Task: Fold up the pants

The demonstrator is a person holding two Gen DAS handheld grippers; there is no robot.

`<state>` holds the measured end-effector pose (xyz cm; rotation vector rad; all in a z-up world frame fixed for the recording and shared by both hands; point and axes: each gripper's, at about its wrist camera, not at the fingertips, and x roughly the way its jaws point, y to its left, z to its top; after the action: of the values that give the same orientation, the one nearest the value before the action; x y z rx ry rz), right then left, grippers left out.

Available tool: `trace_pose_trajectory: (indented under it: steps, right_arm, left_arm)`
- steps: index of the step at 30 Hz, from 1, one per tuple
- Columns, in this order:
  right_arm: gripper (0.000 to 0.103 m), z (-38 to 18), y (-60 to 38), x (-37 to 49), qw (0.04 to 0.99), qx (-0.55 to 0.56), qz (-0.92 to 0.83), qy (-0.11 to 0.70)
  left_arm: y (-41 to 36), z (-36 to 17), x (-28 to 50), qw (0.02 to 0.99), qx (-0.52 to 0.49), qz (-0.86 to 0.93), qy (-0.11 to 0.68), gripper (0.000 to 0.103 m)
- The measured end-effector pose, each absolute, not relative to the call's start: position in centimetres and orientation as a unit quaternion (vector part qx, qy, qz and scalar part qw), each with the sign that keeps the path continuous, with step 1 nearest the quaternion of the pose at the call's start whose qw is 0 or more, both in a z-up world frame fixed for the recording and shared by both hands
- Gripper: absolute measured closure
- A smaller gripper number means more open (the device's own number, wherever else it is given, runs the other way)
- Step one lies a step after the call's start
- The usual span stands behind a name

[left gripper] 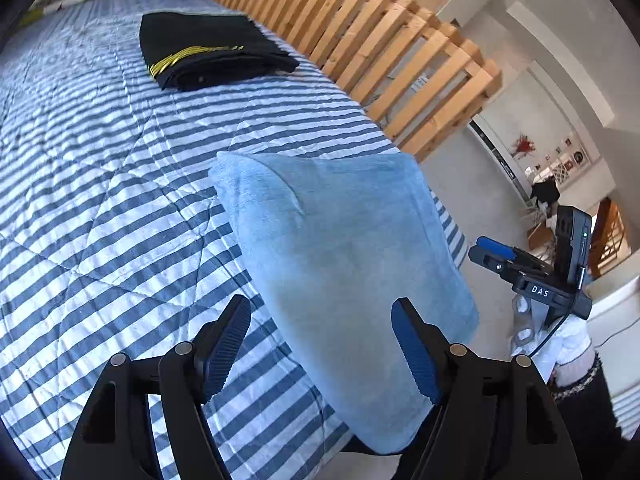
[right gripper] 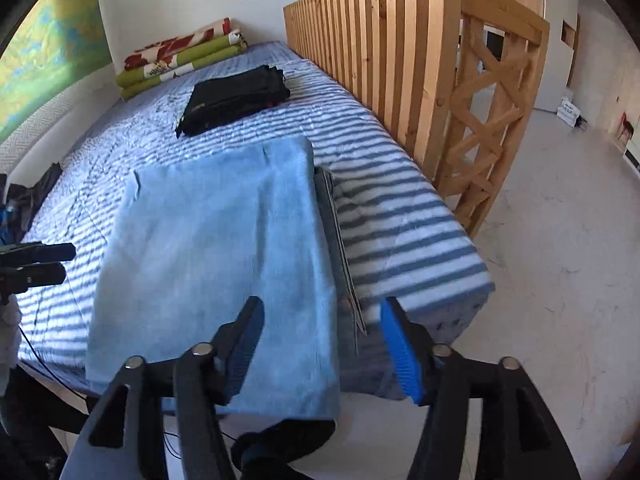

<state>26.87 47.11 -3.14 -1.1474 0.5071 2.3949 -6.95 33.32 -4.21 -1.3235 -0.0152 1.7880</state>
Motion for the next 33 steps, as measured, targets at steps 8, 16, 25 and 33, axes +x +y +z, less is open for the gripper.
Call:
trace_pose_trajectory:
  steps: [8, 16, 25, 33]
  right_arm:
    - [0.032, -7.9, 53.6, 20.0, 0.176, -0.458, 0.83, 0.265]
    - [0.028, -10.3, 55.2, 18.3, 0.113, -0.449, 0.834, 0.3]
    - [0.075, -9.6, 54.0, 16.5, 0.078, -0.457, 0.836, 0.293]
    - [0.088, -5.9, 51.5, 18.4, 0.118, -0.417, 0.855, 0.287]
  left_arm:
    - [36.5, -10.2, -10.2, 0.405, -0.593, 0.696, -0.023, 0.025]
    - [38.4, -11.0, -11.9, 0.429, -0.583, 0.687, -0.063, 0.041]
    - [39.3, -9.9, -11.2, 0.436, -0.556, 0.705, -0.059, 0.074]
    - [36.3, -4.1, -8.9, 0.478, -0.503, 0.718, -0.057, 0.081]
